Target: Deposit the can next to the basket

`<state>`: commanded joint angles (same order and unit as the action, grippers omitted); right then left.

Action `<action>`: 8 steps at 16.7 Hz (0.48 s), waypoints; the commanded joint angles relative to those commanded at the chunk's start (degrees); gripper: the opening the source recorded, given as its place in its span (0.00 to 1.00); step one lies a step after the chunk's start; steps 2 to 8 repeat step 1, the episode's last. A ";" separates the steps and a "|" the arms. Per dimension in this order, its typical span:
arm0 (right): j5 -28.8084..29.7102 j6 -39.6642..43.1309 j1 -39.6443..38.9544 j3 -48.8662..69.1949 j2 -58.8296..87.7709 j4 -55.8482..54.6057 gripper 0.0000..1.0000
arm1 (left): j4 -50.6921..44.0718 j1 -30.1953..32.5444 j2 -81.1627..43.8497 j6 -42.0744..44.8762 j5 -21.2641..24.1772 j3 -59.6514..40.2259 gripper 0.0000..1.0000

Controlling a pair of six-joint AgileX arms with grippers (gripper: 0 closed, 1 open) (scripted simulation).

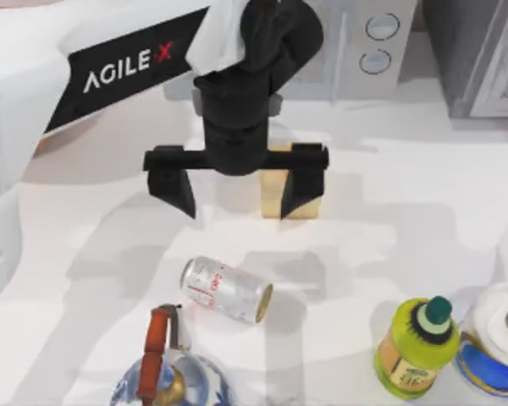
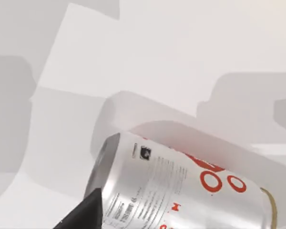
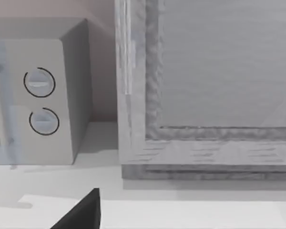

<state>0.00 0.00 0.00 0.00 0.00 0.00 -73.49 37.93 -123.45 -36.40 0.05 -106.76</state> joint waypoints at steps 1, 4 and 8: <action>0.00 0.00 0.00 0.00 0.00 0.00 1.00 | -0.18 0.00 0.08 0.02 0.00 -0.17 1.00; 0.00 0.00 0.00 0.00 0.00 0.00 1.00 | -0.18 0.00 0.08 0.02 0.00 -0.17 1.00; 0.00 0.00 0.00 0.00 0.00 0.00 1.00 | -0.18 0.00 0.08 0.02 0.00 -0.17 1.00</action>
